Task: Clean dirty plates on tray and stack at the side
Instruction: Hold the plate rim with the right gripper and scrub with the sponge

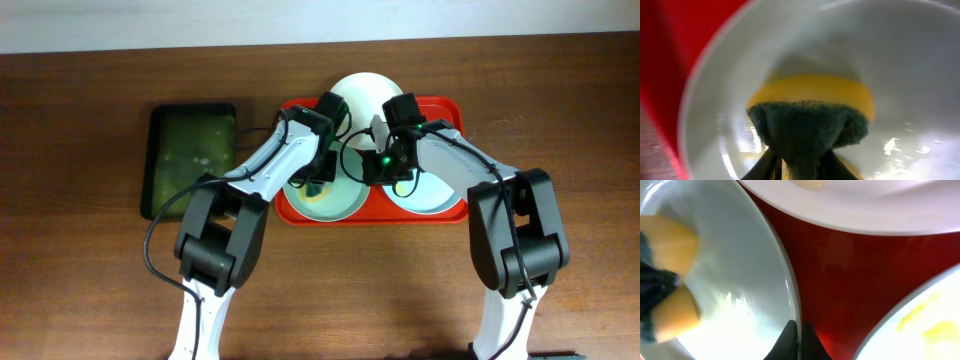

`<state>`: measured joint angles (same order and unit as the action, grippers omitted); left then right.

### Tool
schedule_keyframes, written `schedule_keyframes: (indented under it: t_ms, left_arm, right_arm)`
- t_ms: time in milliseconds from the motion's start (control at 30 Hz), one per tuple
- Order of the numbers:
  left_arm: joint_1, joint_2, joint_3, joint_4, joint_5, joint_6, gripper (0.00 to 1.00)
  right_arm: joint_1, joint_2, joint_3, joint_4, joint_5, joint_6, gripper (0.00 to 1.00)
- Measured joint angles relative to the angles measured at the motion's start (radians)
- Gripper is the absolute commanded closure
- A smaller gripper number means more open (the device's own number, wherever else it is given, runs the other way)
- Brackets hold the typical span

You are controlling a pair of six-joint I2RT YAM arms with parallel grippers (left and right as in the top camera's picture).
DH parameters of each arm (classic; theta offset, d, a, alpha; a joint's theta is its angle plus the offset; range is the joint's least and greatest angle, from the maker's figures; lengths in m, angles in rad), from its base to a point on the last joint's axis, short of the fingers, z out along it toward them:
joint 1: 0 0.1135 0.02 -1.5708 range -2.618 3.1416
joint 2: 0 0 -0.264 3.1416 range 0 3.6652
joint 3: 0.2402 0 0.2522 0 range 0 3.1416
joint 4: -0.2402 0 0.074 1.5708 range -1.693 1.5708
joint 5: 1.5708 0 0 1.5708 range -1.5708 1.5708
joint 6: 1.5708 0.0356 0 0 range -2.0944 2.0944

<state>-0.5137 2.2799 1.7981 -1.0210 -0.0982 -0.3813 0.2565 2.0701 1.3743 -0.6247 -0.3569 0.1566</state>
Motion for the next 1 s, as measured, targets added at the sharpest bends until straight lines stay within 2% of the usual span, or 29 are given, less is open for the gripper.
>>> schedule_keyframes:
  t_ms: [67,200,333,467,600,700,800,900,1000]
  left_arm:
    - [0.037,0.015,0.029,-0.049,-0.053,0.000,1.00]
    - [0.083,0.044,0.151,-0.148,-0.051,0.000,1.00]
    - [0.103,0.047,0.197,-0.120,0.097,0.000,1.00]
    - [0.094,0.055,0.137,-0.013,0.286,0.000,1.00]
    - [0.075,0.058,0.077,0.059,0.306,0.001,1.00]
    - [0.032,0.038,0.054,0.043,0.107,-0.004,1.00]
    - [0.037,0.032,0.050,-0.062,-0.137,-0.039,1.00]
    - [0.040,0.016,0.048,-0.068,-0.192,-0.053,1.00]
    - [0.076,-0.080,0.035,-0.061,-0.196,-0.059,1.00]
  right_arm:
    - [0.000,0.000,0.000,-0.001,0.000,0.000,0.96]
    - [0.006,0.003,0.000,0.000,-0.019,0.000,0.96]
    - [0.005,0.003,0.000,-0.002,-0.018,0.000,0.96]
    - [0.005,0.003,0.000,-0.002,-0.018,0.001,0.96]
    - [0.003,0.003,0.004,-0.007,-0.017,0.001,0.96]
    - [0.003,0.014,0.042,-0.068,-0.003,0.001,0.96]
    - [0.007,0.016,0.095,-0.127,0.000,0.000,0.96]
    - [0.015,0.016,0.132,-0.154,0.003,0.000,0.96]
    - [0.010,0.016,0.171,-0.225,0.055,-0.007,0.96]
